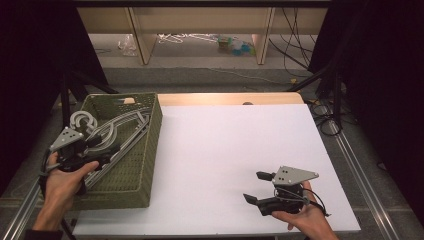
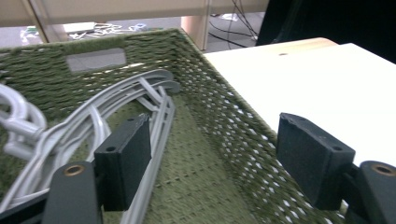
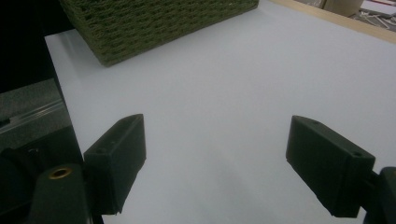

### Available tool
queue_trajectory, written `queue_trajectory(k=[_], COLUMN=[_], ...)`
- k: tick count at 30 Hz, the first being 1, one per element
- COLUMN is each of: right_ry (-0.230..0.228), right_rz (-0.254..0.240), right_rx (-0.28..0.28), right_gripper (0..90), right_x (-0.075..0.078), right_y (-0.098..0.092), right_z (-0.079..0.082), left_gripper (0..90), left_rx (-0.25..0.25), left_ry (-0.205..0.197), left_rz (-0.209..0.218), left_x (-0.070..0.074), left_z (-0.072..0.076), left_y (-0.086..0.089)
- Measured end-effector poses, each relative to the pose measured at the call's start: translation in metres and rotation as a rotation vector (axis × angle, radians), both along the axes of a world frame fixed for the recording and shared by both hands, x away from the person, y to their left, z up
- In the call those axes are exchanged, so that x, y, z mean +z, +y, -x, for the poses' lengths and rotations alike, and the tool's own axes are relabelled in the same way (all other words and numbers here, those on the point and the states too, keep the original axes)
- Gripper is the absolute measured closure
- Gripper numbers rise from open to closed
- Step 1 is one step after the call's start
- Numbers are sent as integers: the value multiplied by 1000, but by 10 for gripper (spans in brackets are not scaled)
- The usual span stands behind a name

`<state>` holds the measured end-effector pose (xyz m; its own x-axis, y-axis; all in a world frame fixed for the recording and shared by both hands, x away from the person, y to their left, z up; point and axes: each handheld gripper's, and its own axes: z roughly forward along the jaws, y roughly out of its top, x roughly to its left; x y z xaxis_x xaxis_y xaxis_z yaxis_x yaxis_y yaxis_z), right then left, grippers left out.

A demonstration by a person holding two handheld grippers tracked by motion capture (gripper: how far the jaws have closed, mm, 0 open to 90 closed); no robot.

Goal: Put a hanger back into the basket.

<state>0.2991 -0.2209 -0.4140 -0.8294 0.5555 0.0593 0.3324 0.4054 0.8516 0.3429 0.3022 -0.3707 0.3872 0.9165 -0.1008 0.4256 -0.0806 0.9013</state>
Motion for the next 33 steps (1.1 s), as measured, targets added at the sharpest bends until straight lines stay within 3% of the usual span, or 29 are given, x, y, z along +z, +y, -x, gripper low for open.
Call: queue_trajectory(k=[4, 8, 12, 18, 26, 33], right_ry=[3, 1, 0, -1, -15, 11], right_rz=[-1, 0, 0, -3, -2, -17], right_rx=[-2, -2, -2, 0, 1, 10], right_gripper=[209, 209, 209, 209, 208, 205], right_x=[0, 0, 0, 0, 0, -1], right_y=[0, 0, 0, 0, 0, 0], right_z=[0, 0, 0, 0, 0, 0], left_gripper=[249, 242, 243, 244, 222, 184], left_rx=[-37, -54, -93, -145, -206, -241], left_ry=[-9, -18, -13, -18, -16, -30], left_rz=[-10, -47, 38, 3, 25, 43], left_x=[0, 4, 7, 8, 2, -1], left_z=[7, 13, 19, 26, 30, 36], left_y=[-11, -19, -29, -50, -69, -84])
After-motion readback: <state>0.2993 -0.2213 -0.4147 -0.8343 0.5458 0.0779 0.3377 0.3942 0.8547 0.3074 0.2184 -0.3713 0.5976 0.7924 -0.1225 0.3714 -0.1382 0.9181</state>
